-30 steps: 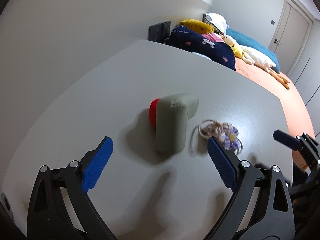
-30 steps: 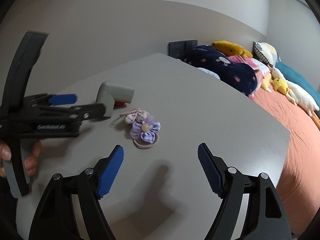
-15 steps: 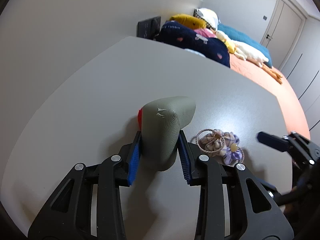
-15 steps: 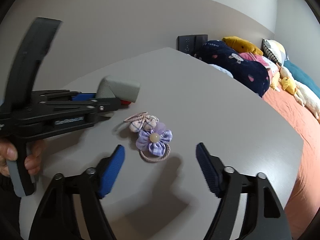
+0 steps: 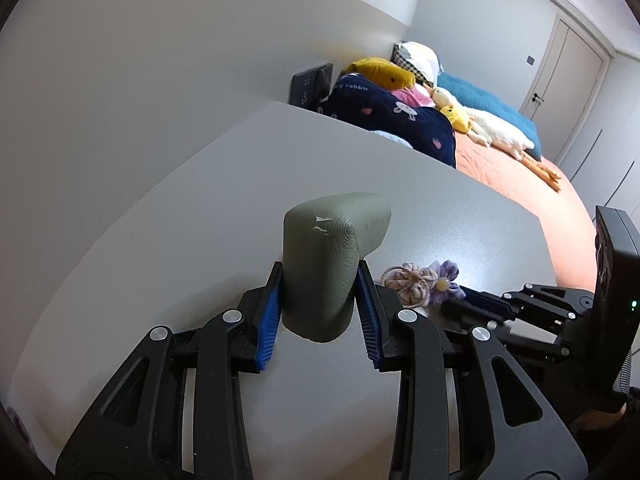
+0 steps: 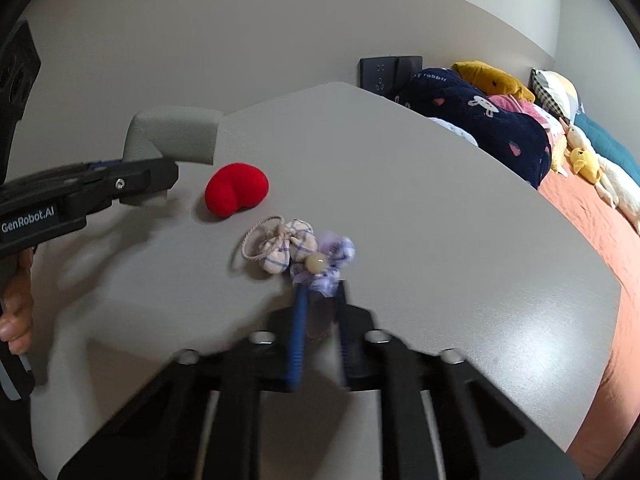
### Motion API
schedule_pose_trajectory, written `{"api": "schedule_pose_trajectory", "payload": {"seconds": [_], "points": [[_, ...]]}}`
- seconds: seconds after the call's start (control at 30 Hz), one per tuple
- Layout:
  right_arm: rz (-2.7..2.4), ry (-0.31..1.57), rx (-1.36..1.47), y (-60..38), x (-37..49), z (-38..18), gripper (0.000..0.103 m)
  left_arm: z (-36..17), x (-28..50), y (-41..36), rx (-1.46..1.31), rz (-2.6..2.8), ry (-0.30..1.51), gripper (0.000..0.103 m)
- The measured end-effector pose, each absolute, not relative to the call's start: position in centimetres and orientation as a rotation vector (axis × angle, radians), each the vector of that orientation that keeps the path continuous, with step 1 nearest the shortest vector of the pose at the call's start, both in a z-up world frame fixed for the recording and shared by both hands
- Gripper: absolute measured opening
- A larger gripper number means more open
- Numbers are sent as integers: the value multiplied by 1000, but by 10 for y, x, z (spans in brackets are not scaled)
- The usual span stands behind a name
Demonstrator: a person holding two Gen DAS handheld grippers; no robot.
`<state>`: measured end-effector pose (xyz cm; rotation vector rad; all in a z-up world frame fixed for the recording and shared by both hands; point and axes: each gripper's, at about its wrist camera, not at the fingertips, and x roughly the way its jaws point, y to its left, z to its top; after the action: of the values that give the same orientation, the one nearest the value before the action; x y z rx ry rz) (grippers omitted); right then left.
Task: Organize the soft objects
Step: 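Grasp the grey-green toy with the left tool while the right tool grasps the purple flower hair tie, then carry the toy and hair tie over the bin and open both tools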
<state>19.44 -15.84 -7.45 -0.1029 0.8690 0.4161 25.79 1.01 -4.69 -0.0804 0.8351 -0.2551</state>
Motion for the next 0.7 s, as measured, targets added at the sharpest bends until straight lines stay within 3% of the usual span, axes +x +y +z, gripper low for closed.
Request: {"api": "schedule_pose_trajectory", "payload": {"seconds": [0.7], "points": [[371,792,-15,-209,118,-22,5,-11,189,-12,-85,-269,773,35]]}}
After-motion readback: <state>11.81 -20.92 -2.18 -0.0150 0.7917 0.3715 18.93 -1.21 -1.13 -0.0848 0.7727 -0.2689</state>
